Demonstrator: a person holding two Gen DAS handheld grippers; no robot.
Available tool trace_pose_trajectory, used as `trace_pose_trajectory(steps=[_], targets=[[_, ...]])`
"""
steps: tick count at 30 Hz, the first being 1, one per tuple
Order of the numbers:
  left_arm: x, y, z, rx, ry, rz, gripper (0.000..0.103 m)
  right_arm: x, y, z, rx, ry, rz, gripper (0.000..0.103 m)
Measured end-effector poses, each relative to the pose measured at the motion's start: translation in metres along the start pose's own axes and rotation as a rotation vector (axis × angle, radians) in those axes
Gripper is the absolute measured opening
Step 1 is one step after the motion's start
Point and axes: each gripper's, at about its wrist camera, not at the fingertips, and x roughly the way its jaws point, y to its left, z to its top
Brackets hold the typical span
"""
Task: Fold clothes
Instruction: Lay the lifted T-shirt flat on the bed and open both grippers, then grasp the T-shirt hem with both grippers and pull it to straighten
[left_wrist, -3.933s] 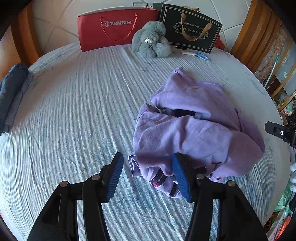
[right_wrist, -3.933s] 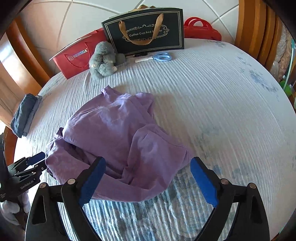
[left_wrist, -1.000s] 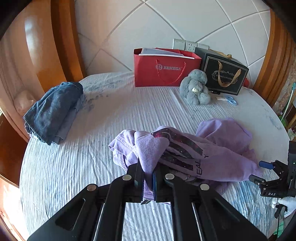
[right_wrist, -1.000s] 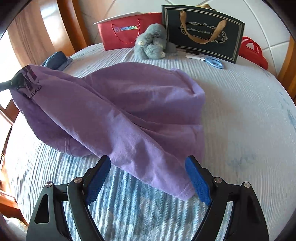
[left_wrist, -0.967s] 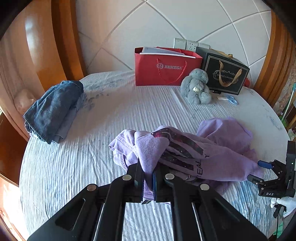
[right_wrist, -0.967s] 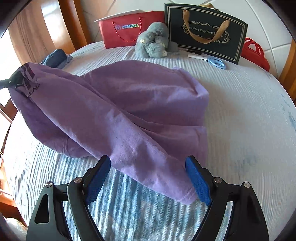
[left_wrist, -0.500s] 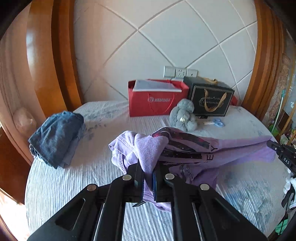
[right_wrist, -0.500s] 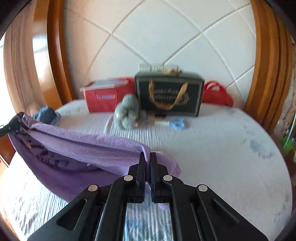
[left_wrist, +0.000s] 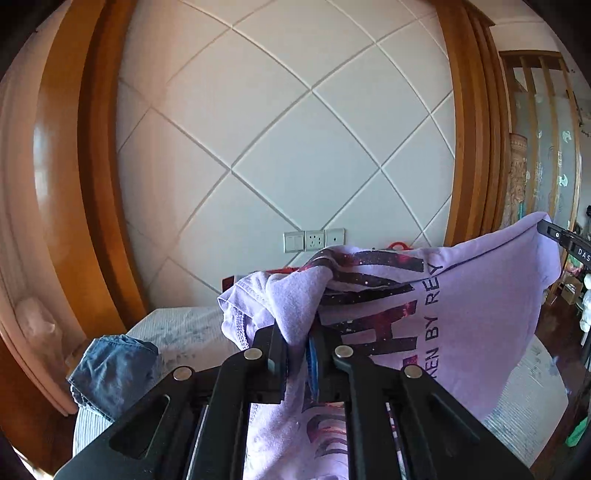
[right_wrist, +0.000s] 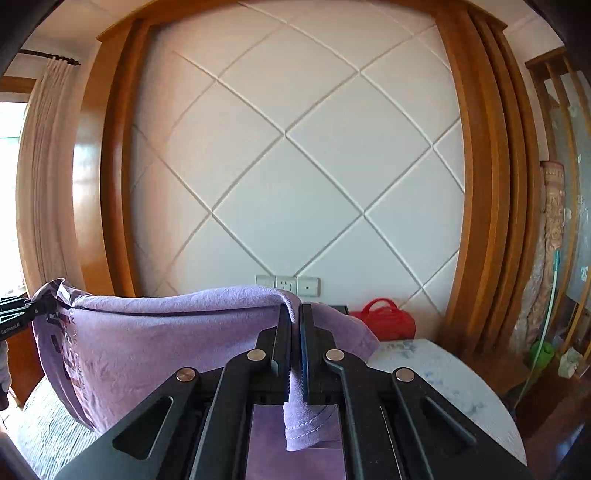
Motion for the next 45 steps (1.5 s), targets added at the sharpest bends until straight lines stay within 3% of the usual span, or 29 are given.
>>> trace_pose_trajectory(steps=[3,5,6,7,8,10,11,12,15,19,27,34,36,37,41,42,43,45], targets=[[0.074,-0.001,-0.014,0.005,0.117,0.004,0.009,0.039,-0.009,-0.006,0.017,0.096,-0.022,0.003],[0.128,-0.003,-0.034,0.026,0.212,0.057,0.026,0.074,-0.016,-0.021,0.031,0.165,-0.051,0.003],[0.154,-0.003,-0.044,0.035,0.259,0.081,0.044,0.091,-0.019,-0.032,0.046,0.196,-0.073,0.003],[0.171,0.001,-0.055,0.026,0.307,0.087,0.055,0.108,-0.022,-0.044,0.060,0.226,-0.095,0.004],[0.187,0.004,-0.067,0.016,0.354,0.092,0.057,0.125,-0.025,-0.055,0.074,0.257,-0.117,0.009],[0.197,0.011,-0.096,-0.019,0.430,0.090,0.059,0.144,-0.034,-0.076,0.086,0.312,-0.177,0.043],[0.193,0.014,-0.109,-0.037,0.450,0.077,0.061,0.148,-0.040,-0.087,0.095,0.339,-0.195,0.072],[0.190,0.018,-0.122,-0.049,0.471,0.063,0.067,0.147,-0.044,-0.098,0.111,0.363,-0.183,0.075],[0.169,0.014,-0.166,-0.070,0.530,0.044,0.075,0.129,-0.051,-0.131,0.124,0.421,-0.143,0.075],[0.144,0.009,-0.218,-0.088,0.608,0.020,0.076,0.100,-0.062,-0.184,0.150,0.510,-0.117,0.076],[0.112,-0.020,-0.271,-0.101,0.674,-0.035,0.077,0.032,-0.085,-0.278,0.262,0.639,-0.154,0.078],[0.101,-0.045,-0.296,-0.177,0.675,-0.015,0.079,0.013,-0.086,-0.306,0.235,0.640,-0.057,0.081],[0.105,-0.054,-0.302,-0.177,0.678,-0.004,0.079,0.016,-0.078,-0.307,0.191,0.621,-0.012,0.095],[0.106,-0.058,-0.305,-0.179,0.679,0.001,0.079,0.020,-0.074,-0.310,0.173,0.627,0.007,0.096],[0.117,-0.077,-0.308,-0.172,0.683,0.049,0.074,0.045,-0.053,-0.320,0.076,0.663,0.016,0.095],[0.118,-0.082,-0.305,-0.157,0.685,0.054,0.048,0.052,-0.046,-0.321,0.029,0.669,-0.002,0.076],[0.119,-0.085,-0.302,-0.159,0.694,0.041,0.006,0.058,-0.041,-0.320,0.010,0.668,-0.005,0.055],[0.113,-0.089,-0.291,-0.178,0.678,0.012,0.006,0.067,-0.034,-0.311,-0.002,0.665,-0.021,0.014]])
